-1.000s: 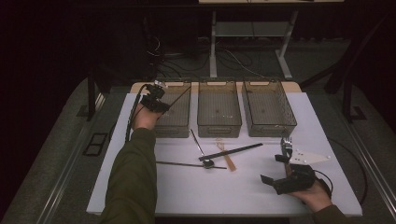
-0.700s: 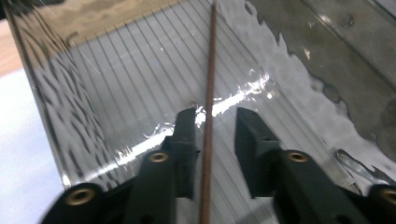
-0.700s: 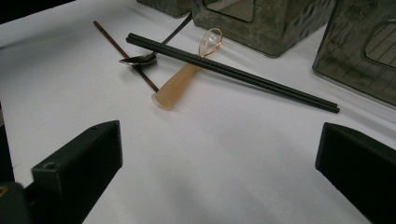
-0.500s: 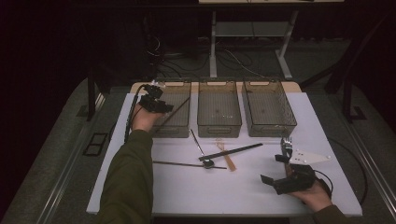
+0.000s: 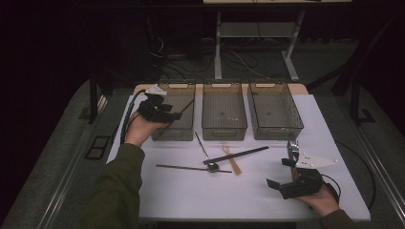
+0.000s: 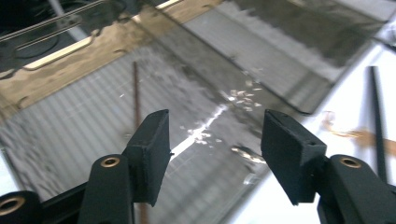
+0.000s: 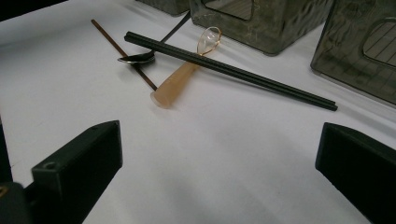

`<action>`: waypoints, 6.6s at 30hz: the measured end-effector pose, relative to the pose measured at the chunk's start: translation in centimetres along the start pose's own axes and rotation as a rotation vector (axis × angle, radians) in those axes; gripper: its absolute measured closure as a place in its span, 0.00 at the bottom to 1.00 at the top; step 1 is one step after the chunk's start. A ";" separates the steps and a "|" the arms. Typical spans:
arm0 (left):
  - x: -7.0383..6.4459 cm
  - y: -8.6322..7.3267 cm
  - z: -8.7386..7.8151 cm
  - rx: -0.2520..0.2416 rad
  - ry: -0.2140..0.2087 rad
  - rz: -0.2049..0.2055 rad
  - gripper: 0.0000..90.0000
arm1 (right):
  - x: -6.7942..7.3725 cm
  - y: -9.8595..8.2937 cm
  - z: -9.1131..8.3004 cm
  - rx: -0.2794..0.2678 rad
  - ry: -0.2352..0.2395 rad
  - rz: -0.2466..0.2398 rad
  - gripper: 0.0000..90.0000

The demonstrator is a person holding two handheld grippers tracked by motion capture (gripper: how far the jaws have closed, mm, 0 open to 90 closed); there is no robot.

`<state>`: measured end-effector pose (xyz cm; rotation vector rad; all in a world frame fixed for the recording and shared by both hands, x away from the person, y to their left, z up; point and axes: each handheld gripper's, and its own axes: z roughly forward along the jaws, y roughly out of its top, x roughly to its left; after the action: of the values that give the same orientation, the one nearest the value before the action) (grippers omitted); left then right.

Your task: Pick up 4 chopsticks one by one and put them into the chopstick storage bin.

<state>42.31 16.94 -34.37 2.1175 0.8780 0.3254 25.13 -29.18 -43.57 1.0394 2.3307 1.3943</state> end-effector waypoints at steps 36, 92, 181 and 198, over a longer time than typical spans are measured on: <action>-7.0 -10.2 1.6 0.101 -0.289 0.194 0.79 | 0.0 -0.1 -0.2 0.008 -0.021 -0.008 0.00; -9.5 -11.7 2.1 0.209 -0.360 0.358 0.94 | 0.0 -0.1 -0.3 0.007 -0.021 -0.005 0.00; -8.3 -9.4 -2.8 -0.021 -0.227 0.129 0.94 | -0.3 0.3 1.3 0.032 0.002 -0.034 0.00; -6.5 -9.1 -4.0 -0.066 -0.088 0.052 0.95 | -0.2 0.3 1.2 0.031 0.000 -0.035 0.00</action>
<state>31.23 18.78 -38.28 2.0795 0.7529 0.2823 26.07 -28.44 -44.03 1.0023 2.3659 1.3507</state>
